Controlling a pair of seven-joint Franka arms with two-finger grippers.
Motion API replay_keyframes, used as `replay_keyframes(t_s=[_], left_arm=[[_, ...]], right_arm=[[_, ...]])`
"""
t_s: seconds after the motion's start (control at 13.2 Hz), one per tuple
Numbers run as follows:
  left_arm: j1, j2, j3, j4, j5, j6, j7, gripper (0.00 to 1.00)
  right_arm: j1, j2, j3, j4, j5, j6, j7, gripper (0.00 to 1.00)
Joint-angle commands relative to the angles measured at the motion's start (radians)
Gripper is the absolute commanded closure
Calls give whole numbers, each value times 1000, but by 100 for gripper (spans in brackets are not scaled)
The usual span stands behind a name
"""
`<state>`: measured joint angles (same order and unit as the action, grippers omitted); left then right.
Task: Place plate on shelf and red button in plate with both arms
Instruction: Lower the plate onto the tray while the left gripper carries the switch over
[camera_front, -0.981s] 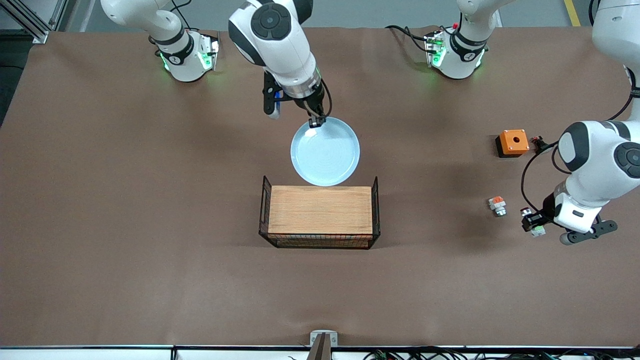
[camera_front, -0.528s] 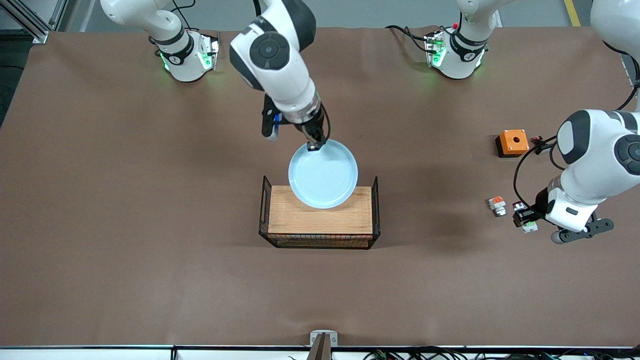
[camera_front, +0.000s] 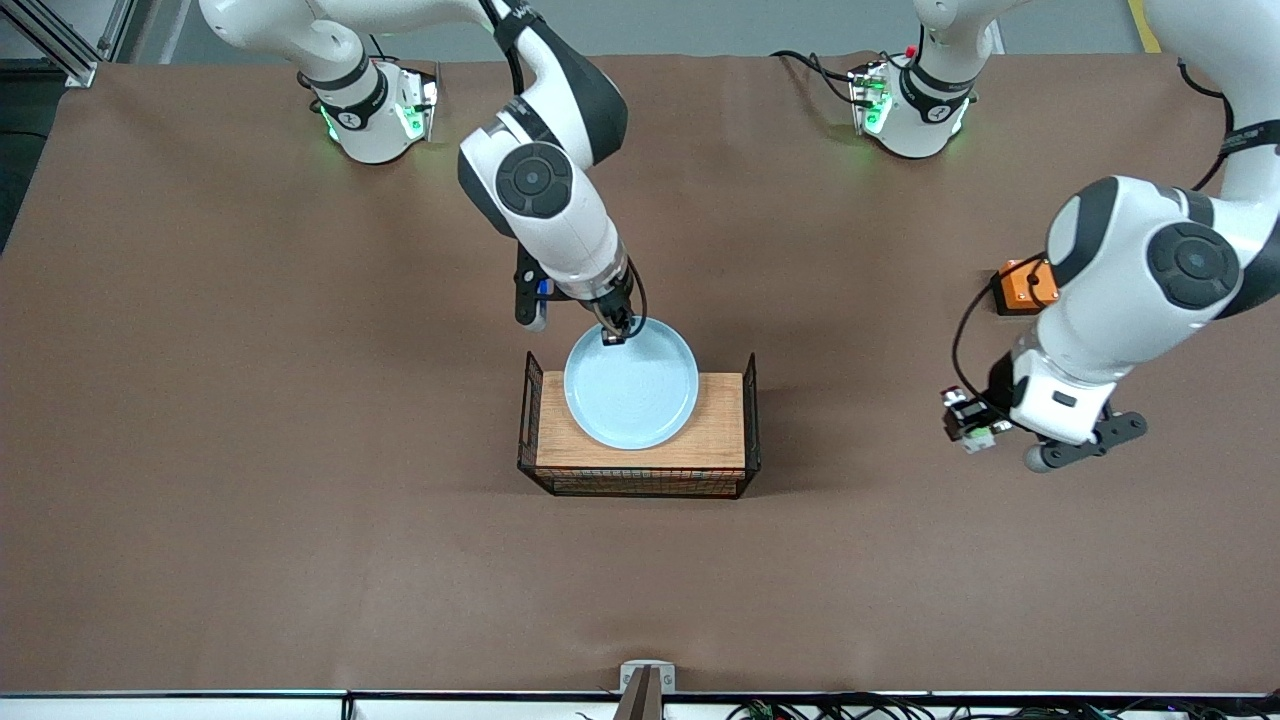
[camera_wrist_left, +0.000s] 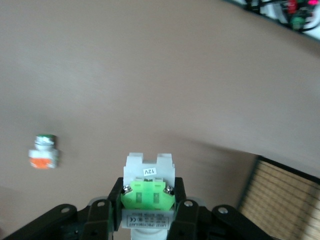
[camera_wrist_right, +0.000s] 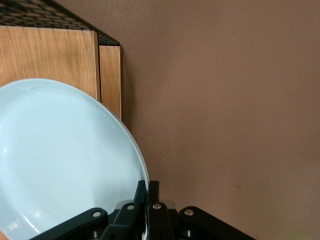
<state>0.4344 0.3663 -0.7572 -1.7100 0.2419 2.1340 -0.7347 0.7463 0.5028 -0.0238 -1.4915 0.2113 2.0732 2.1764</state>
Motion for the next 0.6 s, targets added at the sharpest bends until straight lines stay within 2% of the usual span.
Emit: replay_keyframes(t_s=[0.0, 0.15, 0.3, 0.45, 0.53], left_arm=[[4, 2, -74, 41, -13, -40, -86, 100], [-3, 6, -114, 49, -12, -40, -142, 100], [-54, 11, -120, 72, -18, -40, -198, 100], [-124, 37, -120, 119, -50, -39, -323, 100], [-159, 51, -120, 141, -53, -39, -395, 100]], right_arm=[[-10, 63, 7, 74, 0, -12, -39, 96], [-18, 86, 5, 83, -1, 13, -46, 95], [-24, 101, 5, 83, -1, 24, -88, 95], [-28, 112, 5, 83, -4, 34, -102, 91], [-36, 115, 5, 83, -9, 37, -102, 85]])
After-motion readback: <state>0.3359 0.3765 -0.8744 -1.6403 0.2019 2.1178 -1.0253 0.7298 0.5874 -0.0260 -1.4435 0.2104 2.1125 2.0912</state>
